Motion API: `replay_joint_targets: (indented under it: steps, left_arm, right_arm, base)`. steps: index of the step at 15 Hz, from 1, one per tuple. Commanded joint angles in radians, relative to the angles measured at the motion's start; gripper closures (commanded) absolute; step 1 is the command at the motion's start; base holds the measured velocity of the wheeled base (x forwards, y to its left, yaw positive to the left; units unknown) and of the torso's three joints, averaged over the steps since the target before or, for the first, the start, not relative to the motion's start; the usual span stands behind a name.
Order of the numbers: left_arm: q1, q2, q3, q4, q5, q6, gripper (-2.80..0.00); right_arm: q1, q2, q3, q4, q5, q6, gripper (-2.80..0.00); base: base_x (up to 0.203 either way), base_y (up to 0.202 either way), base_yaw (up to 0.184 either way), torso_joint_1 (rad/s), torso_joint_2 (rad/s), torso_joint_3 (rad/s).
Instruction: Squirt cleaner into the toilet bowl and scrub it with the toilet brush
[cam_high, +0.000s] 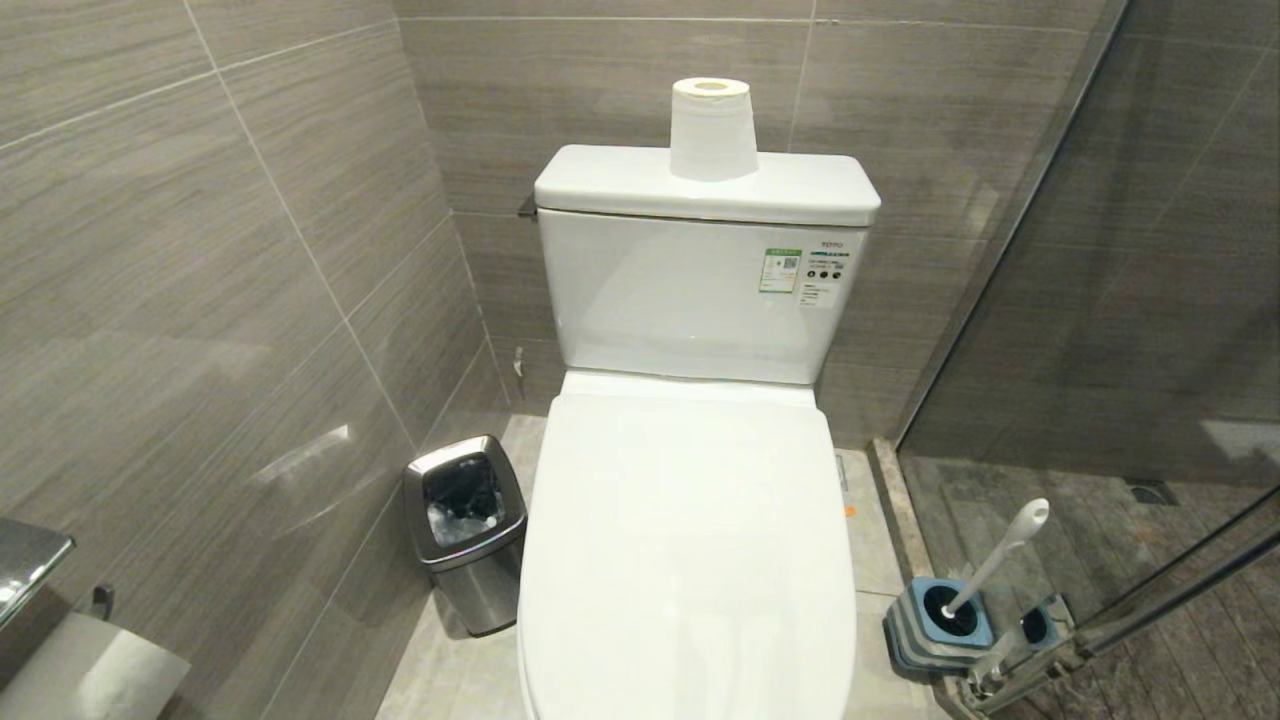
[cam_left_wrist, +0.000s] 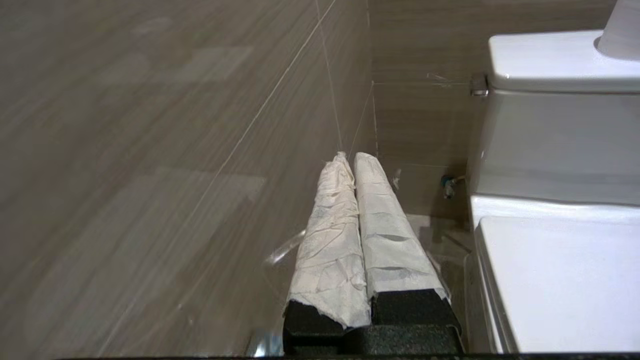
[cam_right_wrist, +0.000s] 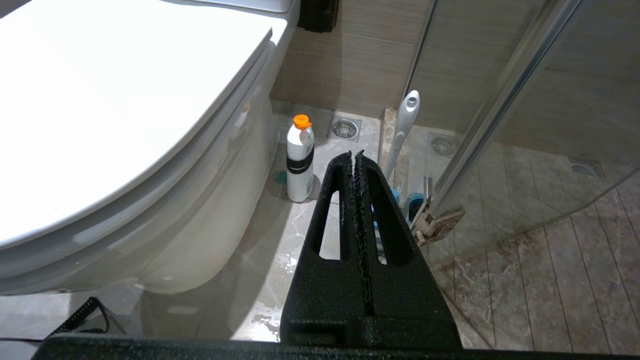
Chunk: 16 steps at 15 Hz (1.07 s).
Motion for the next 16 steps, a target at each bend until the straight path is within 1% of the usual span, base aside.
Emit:
replay_joint_targets:
  steps: [1, 5, 9, 10, 11, 12, 13, 15, 16]
  left_arm:
    - [0.018, -0.192, 0.15, 0.001, 0.003, -0.002, 0.0]
    - [0.074, -0.431, 0.383, 0.002, 0.001, -0.006, 0.0]
    - [0.101, -0.574, 0.555, 0.001, -0.017, -0.001, 0.0]
    - [0.103, -0.603, 0.595, -0.002, -0.008, 0.003, 0.0]
    - [0.103, -0.628, 0.642, -0.009, 0.019, 0.006, 0.0]
    - [0.1, -0.648, 0.687, -0.031, 0.055, 0.006, 0.0]
    - [0.097, -0.662, 0.733, -0.08, 0.072, 0.007, 0.0]
    - [0.092, -0.698, 0.858, -0.235, 0.074, 0.02, 0.0]
    - [0.09, -0.714, 0.926, -0.306, 0.052, 0.025, 0.0]
  right_arm:
    - [0.0, 0.0, 0.0, 0.0, 0.0, -0.001, 0.0]
    - [0.0, 0.0, 0.0, 0.0, 0.0, -0.001, 0.0]
    - [0.0, 0.0, 0.0, 0.0, 0.0, -0.001, 0.0]
    - [0.0, 0.0, 0.0, 0.0, 0.0, -0.001, 0.0]
    - [0.0, 0.0, 0.001, 0.0, 0.0, -0.001, 0.0]
    - [0.0, 0.0, 0.0, 0.0, 0.0, -0.001, 0.0]
    - [0.0, 0.0, 0.0, 0.0, 0.0, -0.001, 0.0]
    - [0.0, 0.0, 0.0, 0.0, 0.0, -0.001, 0.0]
    - [0.0, 0.0, 0.0, 0.0, 0.0, -0.001, 0.0]
  base:
    - [0.0, 0.0, 0.0, 0.0, 0.0, 0.0]
    - [0.0, 0.0, 0.0, 0.0, 0.0, 0.0]
    - [0.0, 0.0, 0.0, 0.0, 0.0, 0.0]
    - [0.0, 0.0, 0.0, 0.0, 0.0, 0.0]
    - [0.0, 0.0, 0.0, 0.0, 0.0, 0.0]
    - [0.0, 0.0, 0.0, 0.0, 0.0, 0.0]
    - [0.0, 0.0, 0.0, 0.0, 0.0, 0.0]
    - [0.0, 0.0, 0.0, 0.0, 0.0, 0.0]
    - [0.0, 0.0, 0.0, 0.0, 0.0, 0.0]
